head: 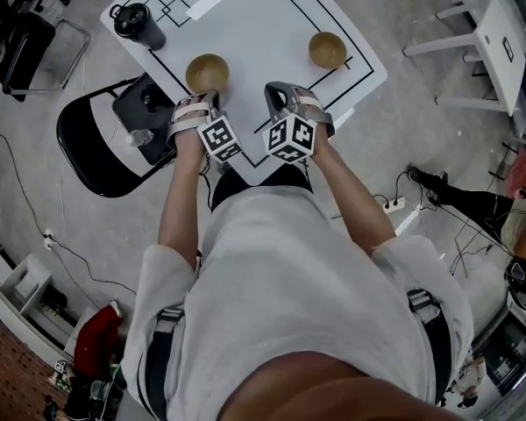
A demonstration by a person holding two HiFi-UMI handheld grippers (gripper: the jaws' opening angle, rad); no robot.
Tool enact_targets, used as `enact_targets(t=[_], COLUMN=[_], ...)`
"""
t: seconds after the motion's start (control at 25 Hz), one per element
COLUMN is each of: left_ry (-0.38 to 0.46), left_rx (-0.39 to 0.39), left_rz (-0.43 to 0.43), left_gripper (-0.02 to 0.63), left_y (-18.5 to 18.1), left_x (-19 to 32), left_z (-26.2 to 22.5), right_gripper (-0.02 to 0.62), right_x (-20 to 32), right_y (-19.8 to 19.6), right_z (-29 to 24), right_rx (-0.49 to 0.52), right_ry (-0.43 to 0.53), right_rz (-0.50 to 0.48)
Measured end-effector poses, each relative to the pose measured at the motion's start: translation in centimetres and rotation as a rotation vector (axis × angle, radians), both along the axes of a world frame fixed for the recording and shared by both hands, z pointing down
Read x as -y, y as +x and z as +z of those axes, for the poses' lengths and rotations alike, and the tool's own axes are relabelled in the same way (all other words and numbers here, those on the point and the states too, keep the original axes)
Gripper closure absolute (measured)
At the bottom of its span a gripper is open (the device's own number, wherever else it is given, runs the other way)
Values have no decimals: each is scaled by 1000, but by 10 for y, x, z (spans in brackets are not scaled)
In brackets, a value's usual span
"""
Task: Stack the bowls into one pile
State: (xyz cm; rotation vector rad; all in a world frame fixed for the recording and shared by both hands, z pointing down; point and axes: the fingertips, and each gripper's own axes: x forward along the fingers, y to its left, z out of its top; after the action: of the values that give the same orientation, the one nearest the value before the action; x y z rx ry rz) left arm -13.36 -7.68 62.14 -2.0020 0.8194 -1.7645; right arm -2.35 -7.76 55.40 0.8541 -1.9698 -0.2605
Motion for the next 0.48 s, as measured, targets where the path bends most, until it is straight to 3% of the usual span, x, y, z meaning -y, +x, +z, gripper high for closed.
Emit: enact_targets(t=[0.48], left_ry=[73], left_rx=[-23], left_rz=[28], left_gripper=[588], left_y=[5], left_x=[-12], left_z=[-32], right_gripper=[595], right_x=[-20], right_y=[-12], right_z=[-17], right_rx=[18], right_ry=[30], right_rz=[34])
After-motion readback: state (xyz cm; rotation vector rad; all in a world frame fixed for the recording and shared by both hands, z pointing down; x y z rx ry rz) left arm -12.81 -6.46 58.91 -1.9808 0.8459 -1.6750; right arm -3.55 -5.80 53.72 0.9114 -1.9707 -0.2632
